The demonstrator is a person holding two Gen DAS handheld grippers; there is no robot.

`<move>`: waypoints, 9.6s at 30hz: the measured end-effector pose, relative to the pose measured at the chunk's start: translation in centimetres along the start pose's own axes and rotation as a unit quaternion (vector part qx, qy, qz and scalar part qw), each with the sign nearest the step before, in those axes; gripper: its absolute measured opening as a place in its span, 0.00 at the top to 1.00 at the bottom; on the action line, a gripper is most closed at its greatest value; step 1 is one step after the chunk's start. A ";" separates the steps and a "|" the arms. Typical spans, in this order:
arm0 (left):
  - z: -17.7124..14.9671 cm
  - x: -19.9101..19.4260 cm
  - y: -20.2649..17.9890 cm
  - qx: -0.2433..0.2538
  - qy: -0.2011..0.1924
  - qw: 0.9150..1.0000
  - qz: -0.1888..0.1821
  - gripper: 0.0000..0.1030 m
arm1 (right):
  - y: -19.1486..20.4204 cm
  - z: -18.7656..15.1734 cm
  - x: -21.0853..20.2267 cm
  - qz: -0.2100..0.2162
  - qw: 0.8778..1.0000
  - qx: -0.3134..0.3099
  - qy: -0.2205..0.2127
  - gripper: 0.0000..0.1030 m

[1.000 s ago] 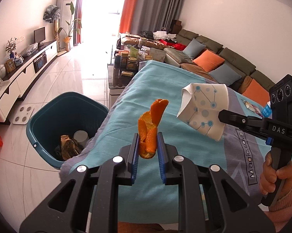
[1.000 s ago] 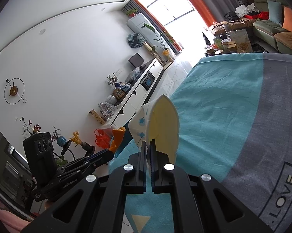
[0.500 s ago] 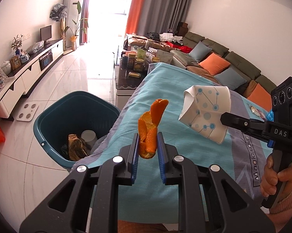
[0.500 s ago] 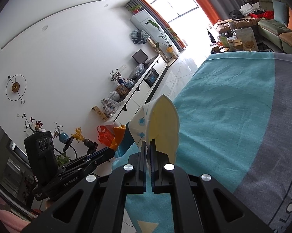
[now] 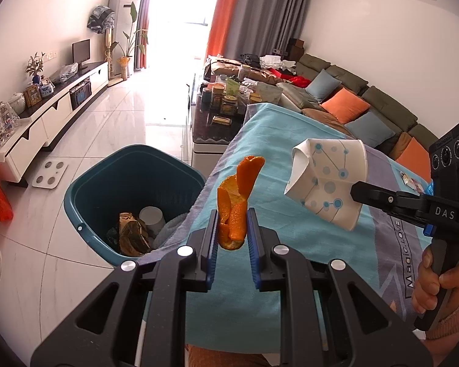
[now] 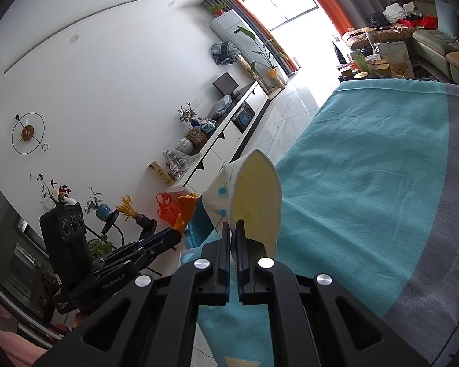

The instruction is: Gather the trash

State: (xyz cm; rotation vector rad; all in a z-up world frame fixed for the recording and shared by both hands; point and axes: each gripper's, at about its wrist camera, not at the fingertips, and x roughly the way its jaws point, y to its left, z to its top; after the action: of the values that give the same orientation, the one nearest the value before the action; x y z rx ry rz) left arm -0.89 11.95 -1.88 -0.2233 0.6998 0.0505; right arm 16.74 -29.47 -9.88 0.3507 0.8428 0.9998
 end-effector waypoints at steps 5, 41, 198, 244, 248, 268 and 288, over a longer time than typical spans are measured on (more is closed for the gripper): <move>0.1 0.0 0.5 -0.003 -0.002 1.000 0.005 0.82 | 0.4 0.2 0.3 0.003 1.000 -0.005 0.004 0.98; 0.4 -0.8 3.0 -0.028 -0.019 0.999 0.037 0.82 | 2.5 1.4 3.5 0.023 0.999 -0.030 0.034 0.98; 0.9 5.1 7.6 -0.105 0.006 0.990 0.092 0.82 | 7.3 3.5 16.9 -0.012 0.988 -0.075 0.132 0.97; -2.7 -0.3 -6.5 0.013 -0.157 0.987 0.042 0.05 | 5.3 -2.8 -4.2 -0.236 0.950 -0.168 -0.115 0.07; -2.5 -0.2 -9.9 0.033 -0.176 0.984 0.020 0.05 | 4.1 -4.3 -7.5 -0.285 0.934 -0.155 -0.148 0.07; -4.0 0.7 -19.5 0.103 -0.222 0.969 -0.023 0.05 | 1.0 -9.3 -18.3 -0.409 0.863 -0.108 -0.277 0.07; -4.6 0.7 -21.3 0.124 -0.233 0.964 -0.033 0.05 | 1.6 -9.9 -19.5 -0.424 0.850 -0.097 -0.297 0.07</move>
State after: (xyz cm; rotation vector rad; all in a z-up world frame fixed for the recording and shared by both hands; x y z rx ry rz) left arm -0.73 -9.84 -1.80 0.0100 0.2246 -0.0474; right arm 3.11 -46.20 -6.35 0.0686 0.2490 0.1059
